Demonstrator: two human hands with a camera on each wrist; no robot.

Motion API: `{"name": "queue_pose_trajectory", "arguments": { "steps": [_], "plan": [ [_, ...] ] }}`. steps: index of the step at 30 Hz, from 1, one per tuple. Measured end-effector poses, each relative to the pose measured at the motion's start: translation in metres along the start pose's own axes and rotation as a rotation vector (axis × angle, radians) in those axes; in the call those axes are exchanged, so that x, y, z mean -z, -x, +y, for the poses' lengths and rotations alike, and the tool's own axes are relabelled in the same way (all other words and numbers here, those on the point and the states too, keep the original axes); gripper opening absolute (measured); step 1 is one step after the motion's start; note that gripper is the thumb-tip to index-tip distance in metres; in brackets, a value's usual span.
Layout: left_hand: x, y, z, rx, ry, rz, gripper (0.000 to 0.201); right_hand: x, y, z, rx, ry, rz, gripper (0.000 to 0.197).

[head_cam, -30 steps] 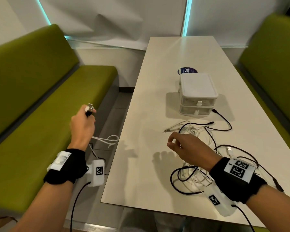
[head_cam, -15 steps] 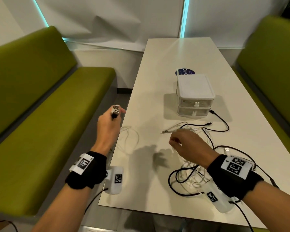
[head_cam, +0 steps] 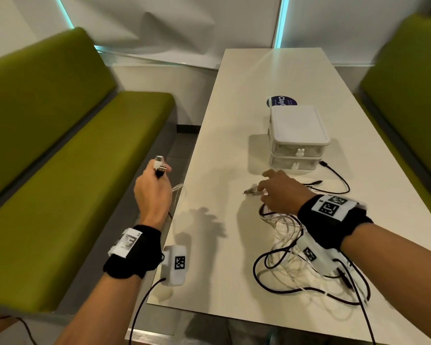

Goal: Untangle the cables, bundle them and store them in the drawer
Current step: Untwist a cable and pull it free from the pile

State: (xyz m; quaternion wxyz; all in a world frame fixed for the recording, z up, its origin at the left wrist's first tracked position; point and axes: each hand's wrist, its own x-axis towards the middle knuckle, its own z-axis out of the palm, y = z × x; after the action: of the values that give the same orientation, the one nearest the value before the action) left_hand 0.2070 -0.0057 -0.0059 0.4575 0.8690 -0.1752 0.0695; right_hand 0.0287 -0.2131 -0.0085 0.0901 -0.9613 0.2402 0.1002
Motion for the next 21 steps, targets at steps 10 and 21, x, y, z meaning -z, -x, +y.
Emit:
{"name": "queue_pose_trajectory", "arguments": {
  "steps": [10, 21],
  "plan": [
    [-0.009, 0.017, 0.004, -0.053, -0.014, -0.209, 0.027, 0.0, -0.005, 0.005, -0.025, 0.076, -0.107, 0.03],
    [-0.003, 0.036, 0.025, -0.154, 0.02, -0.24, 0.03, 0.064, 0.027, 0.004, 0.078, -0.309, 0.369, 0.025]
  ]
}}
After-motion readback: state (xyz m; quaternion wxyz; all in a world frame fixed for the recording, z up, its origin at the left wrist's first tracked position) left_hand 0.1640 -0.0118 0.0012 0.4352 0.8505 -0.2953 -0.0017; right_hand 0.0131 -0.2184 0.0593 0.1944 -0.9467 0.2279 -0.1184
